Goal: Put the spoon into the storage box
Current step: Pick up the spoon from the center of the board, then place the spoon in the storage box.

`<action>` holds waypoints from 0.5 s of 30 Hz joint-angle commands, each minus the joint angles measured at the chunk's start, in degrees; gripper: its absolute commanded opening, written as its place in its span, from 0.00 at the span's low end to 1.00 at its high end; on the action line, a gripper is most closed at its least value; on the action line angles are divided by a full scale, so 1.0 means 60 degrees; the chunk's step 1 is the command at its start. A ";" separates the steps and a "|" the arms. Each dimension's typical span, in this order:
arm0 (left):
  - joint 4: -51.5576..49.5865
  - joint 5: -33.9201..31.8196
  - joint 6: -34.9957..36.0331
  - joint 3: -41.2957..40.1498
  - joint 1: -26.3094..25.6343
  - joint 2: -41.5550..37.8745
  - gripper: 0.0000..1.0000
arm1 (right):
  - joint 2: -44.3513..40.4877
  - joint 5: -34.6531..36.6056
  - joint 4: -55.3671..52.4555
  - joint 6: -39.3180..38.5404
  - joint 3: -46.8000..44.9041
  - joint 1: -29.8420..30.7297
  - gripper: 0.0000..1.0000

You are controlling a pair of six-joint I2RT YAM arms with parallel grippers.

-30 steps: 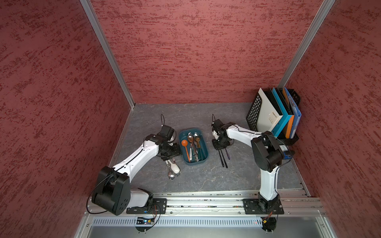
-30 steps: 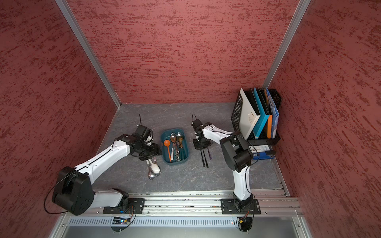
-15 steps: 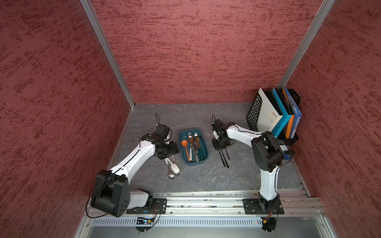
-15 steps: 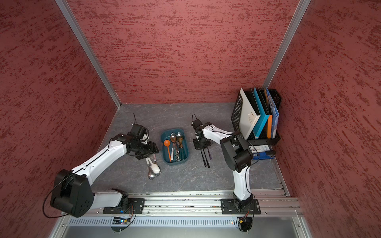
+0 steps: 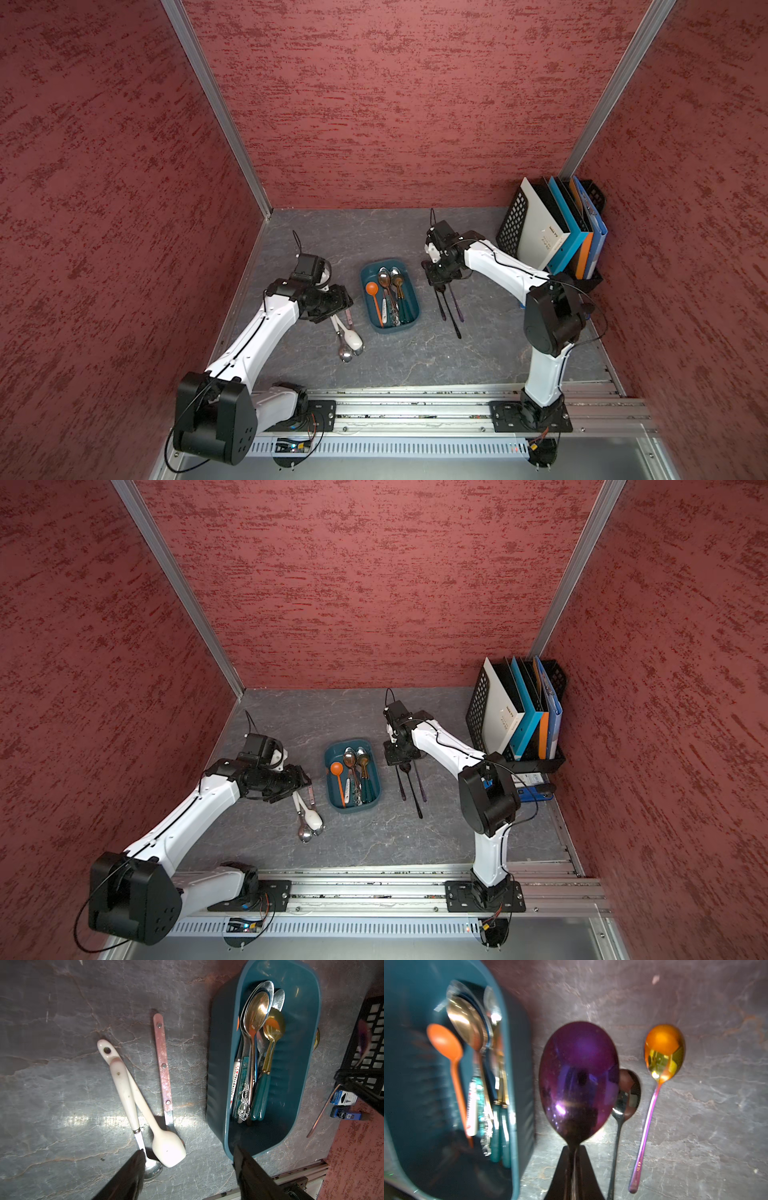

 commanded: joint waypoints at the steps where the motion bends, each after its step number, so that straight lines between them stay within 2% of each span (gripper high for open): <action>1: 0.0556 0.0499 -0.0188 -0.0421 0.0232 -0.0288 0.71 | 0.0197 -0.0409 -0.0758 0.0261 0.1088 0.0382 0.06; 9: 0.1207 0.1013 -0.0477 -0.1112 0.0509 -0.0530 0.71 | 0.2111 -0.0643 -0.1817 0.0825 0.3755 0.1355 0.06; 15: 0.1120 0.1122 -0.0279 -0.1339 0.0775 -0.0812 0.71 | 0.2815 -0.0445 -0.1961 0.1204 0.4146 0.1654 0.05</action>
